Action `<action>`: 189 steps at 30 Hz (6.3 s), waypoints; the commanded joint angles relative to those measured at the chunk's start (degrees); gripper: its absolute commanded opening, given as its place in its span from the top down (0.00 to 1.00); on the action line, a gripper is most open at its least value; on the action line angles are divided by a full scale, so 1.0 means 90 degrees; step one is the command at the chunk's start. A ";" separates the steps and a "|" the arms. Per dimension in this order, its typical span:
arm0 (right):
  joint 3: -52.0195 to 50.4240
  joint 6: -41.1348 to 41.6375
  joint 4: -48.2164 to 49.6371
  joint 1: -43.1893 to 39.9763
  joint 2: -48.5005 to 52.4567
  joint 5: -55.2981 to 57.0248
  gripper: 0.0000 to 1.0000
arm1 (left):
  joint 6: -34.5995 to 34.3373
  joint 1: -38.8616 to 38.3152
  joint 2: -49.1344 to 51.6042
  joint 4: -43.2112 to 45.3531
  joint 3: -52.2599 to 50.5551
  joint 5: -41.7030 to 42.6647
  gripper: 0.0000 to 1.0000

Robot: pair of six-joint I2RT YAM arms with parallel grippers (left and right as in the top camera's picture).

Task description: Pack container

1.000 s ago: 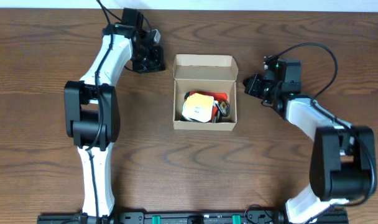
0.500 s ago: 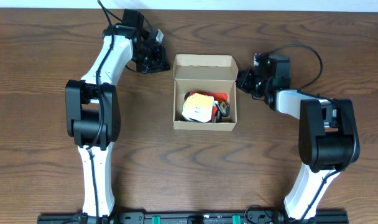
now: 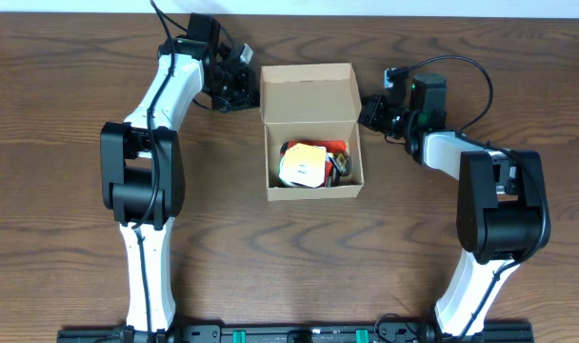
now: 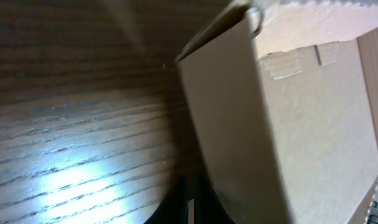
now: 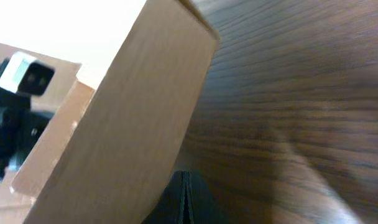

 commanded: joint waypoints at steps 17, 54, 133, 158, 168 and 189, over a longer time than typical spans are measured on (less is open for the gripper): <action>0.0556 -0.0369 0.0804 -0.0153 0.0002 -0.2076 0.99 | 0.0712 0.0357 0.0022 -0.0136 0.1256 0.1574 0.94; 0.1059 -0.2929 -0.4915 0.0027 -0.3031 0.0245 0.99 | 0.2752 0.0197 -0.0389 -0.5574 0.3570 0.0136 0.94; 0.0148 -0.3716 -0.8080 0.1171 -0.4651 0.2470 0.99 | 0.1683 -0.1513 -0.2193 -0.2946 -0.2181 -0.1428 0.94; -0.1003 -0.3133 -0.6737 0.0947 -0.3810 0.2640 0.99 | 0.1270 -0.1496 -0.2191 -0.2509 -0.2181 -0.1477 0.94; -0.0996 -0.2385 -0.5425 0.0478 -0.3796 0.2698 0.99 | 0.1253 -0.1472 -0.2193 -0.2450 -0.2101 -0.1477 0.94; -0.0993 -0.1319 -0.2960 0.0607 -0.2169 0.1965 0.99 | 0.1171 -0.0381 -0.4022 -0.2555 -0.1894 -0.1506 0.94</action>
